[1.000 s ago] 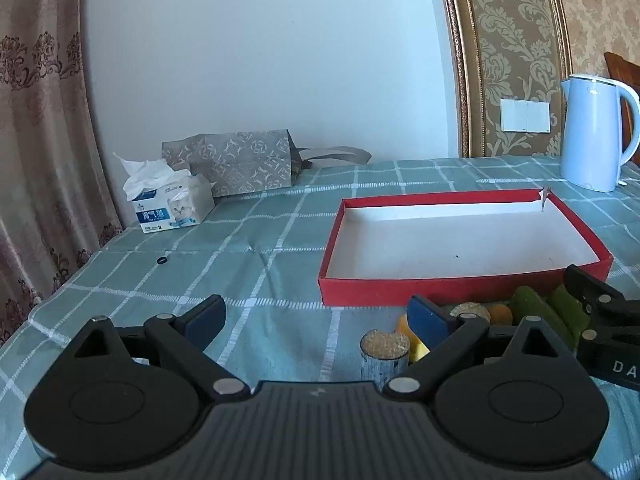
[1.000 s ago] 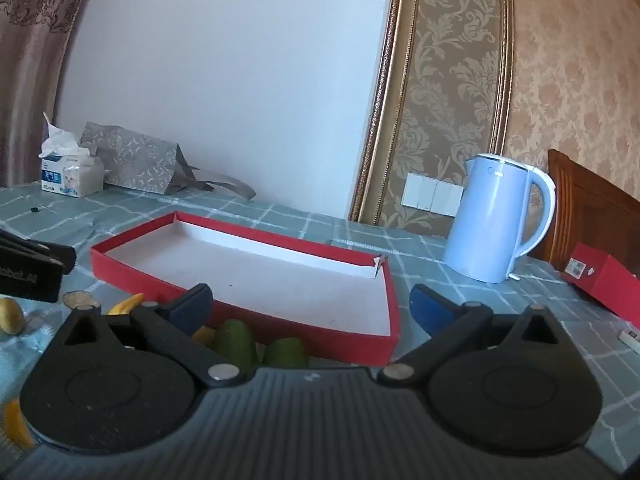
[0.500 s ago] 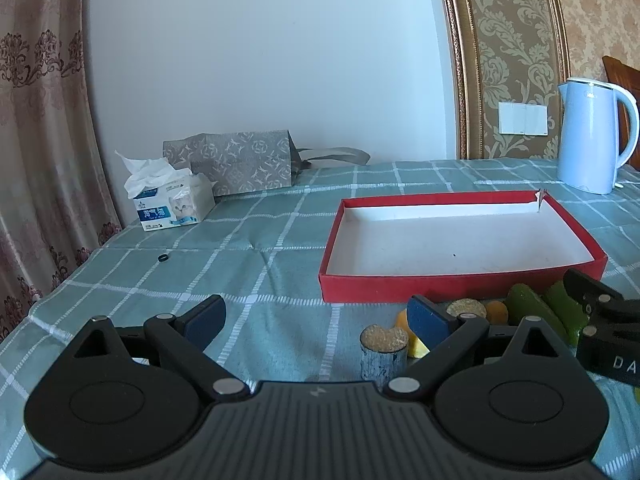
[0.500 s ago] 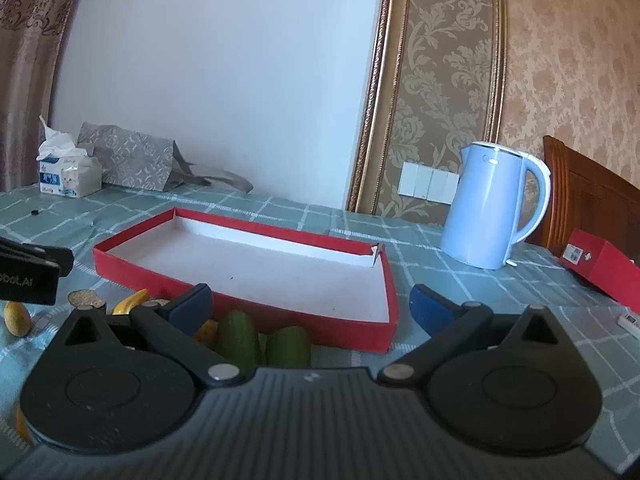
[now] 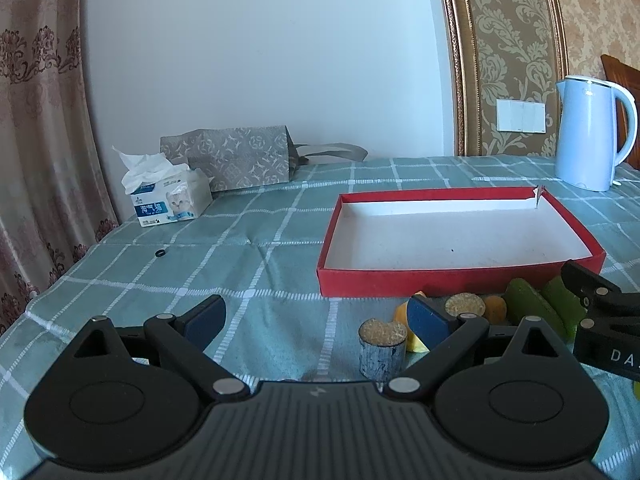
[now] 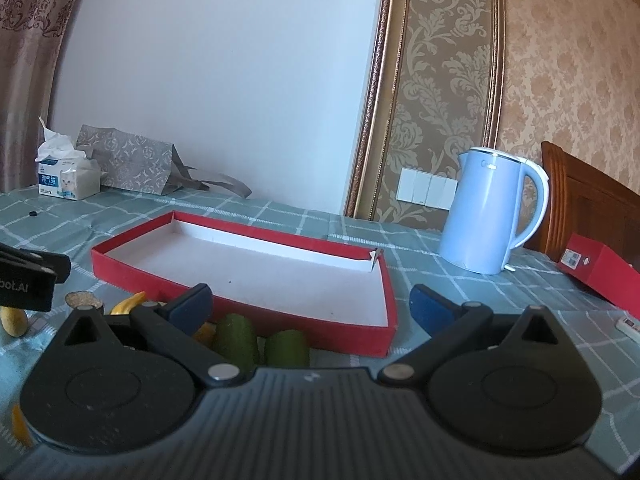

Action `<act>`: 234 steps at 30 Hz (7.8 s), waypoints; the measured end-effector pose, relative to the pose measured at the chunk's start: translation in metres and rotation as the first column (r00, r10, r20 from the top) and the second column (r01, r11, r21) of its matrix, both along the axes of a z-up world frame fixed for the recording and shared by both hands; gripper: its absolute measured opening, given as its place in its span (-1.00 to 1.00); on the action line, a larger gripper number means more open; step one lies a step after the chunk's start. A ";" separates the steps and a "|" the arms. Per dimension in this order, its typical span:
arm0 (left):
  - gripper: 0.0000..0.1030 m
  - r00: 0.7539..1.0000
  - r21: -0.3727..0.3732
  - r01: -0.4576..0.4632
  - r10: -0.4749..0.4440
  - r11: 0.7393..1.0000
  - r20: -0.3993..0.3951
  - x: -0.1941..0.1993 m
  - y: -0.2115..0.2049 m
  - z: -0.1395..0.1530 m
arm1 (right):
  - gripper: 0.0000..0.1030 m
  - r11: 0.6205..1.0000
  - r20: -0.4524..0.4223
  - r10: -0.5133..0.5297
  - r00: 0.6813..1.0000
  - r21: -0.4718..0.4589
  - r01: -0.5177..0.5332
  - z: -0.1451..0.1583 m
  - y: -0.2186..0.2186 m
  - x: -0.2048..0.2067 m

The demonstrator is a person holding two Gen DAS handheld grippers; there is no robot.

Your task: Organize fruits

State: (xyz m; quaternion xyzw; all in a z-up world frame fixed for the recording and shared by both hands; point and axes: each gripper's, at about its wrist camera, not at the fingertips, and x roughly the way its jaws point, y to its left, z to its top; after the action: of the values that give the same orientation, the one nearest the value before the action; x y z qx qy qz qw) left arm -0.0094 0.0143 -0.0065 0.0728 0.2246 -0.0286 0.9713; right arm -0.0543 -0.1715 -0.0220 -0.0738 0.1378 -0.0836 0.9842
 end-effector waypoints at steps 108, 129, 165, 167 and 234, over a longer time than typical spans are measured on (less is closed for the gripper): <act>-0.44 0.993 -0.061 0.101 -0.104 0.993 -0.063 0.005 0.044 -0.043 | 0.90 0.977 -0.123 0.014 0.992 0.214 0.013 -0.013 -0.116 -0.069; -0.44 0.990 -0.078 0.110 -0.116 0.991 -0.075 0.005 0.047 -0.045 | -0.30 0.954 -0.278 0.279 0.919 0.190 -0.232 -0.030 -0.058 -0.062; -0.44 0.945 -0.052 0.271 -0.276 0.961 -0.177 0.160 -0.074 -0.018 | -0.39 0.914 -0.139 0.278 0.951 0.343 -0.217 -0.028 -0.086 0.013; -0.43 0.944 -0.053 0.262 -0.268 0.964 -0.192 0.165 -0.076 -0.022 | -0.39 0.914 -0.135 0.279 0.951 0.342 -0.220 -0.028 -0.086 0.013; 0.68 0.995 -0.208 0.044 -0.025 0.977 0.096 0.045 0.058 -0.027 | 0.95 0.965 -0.137 0.087 0.987 0.257 -0.049 -0.009 -0.075 0.117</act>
State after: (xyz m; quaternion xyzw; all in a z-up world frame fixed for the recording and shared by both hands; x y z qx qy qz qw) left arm 0.0356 0.0719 -0.0339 -0.0250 0.1734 -0.0656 0.9823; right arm 0.0630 -0.2469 -0.0315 0.0415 0.2168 -0.0258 0.9750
